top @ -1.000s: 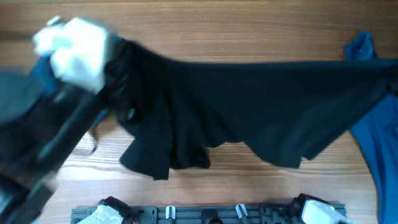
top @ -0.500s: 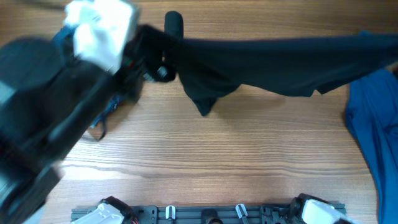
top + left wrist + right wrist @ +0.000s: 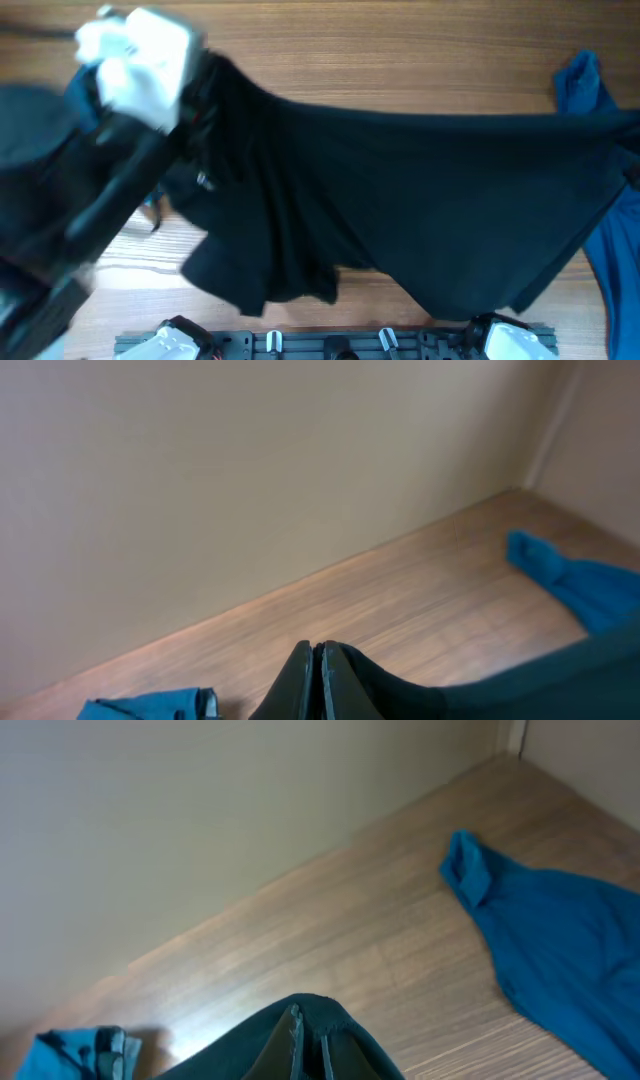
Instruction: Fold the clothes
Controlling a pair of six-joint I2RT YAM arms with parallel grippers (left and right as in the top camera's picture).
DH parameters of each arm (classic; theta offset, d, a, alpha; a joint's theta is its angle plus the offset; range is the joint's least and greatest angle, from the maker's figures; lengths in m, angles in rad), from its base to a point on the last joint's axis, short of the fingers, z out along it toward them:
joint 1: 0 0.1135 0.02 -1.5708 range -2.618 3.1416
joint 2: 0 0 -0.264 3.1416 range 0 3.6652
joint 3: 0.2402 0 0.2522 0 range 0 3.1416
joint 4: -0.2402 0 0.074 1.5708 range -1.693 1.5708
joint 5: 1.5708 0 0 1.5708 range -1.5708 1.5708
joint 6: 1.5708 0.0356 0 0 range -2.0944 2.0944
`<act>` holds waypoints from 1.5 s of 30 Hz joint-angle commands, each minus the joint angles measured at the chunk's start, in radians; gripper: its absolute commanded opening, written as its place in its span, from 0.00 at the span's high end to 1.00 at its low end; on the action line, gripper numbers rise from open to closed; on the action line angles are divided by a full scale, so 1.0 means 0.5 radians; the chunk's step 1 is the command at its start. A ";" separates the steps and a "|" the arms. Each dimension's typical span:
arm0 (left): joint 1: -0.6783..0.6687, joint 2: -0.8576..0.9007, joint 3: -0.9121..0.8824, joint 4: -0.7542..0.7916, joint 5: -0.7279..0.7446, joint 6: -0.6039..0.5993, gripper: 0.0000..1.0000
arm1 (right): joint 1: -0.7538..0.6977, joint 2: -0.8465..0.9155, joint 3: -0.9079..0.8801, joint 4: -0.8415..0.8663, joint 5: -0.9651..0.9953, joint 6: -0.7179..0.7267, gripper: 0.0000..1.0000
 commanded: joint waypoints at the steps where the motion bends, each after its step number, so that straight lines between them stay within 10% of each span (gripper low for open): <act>1: 0.027 0.453 -0.002 0.063 -0.153 0.024 0.96 | 0.007 0.401 0.001 -0.001 -0.198 -0.156 0.95; 9: 0.158 1.518 -0.002 0.649 -0.043 0.200 0.94 | 0.070 1.473 0.001 0.475 -0.339 -0.272 0.95; 11: 0.183 1.723 -0.002 0.887 -0.080 0.169 0.64 | 0.058 1.691 0.002 0.703 -0.482 -0.272 0.69; 13: 0.195 1.769 -0.002 0.922 -0.130 0.107 0.05 | 0.024 1.788 0.002 0.763 -0.504 -0.259 0.39; 16: 0.224 1.675 0.044 0.744 -0.201 0.103 0.00 | -0.101 1.753 0.002 0.681 -0.504 -0.233 0.28; 27: 0.346 1.022 0.077 -0.433 0.090 -0.372 0.01 | -0.317 1.038 0.002 0.040 -0.468 -0.472 0.24; 29: 0.385 1.045 0.017 -0.630 0.344 -0.407 0.13 | -0.267 0.992 -0.015 -0.031 -0.306 -0.372 0.54; 31: 0.391 1.073 -0.144 -0.613 0.410 -0.405 0.30 | -0.216 1.003 -0.101 -0.027 -0.211 -0.285 0.92; 33: 0.390 1.119 -0.432 -0.473 0.459 -0.406 0.61 | -0.138 1.028 -0.299 0.033 -0.177 -0.269 0.96; 37: 0.374 1.177 -0.981 -0.054 0.795 -0.406 0.90 | -0.039 1.105 -0.838 0.359 -0.179 -0.254 0.96; 45: 0.250 1.349 -1.564 0.668 0.584 -0.500 0.96 | -0.030 1.389 -1.611 0.935 -0.380 -0.385 0.96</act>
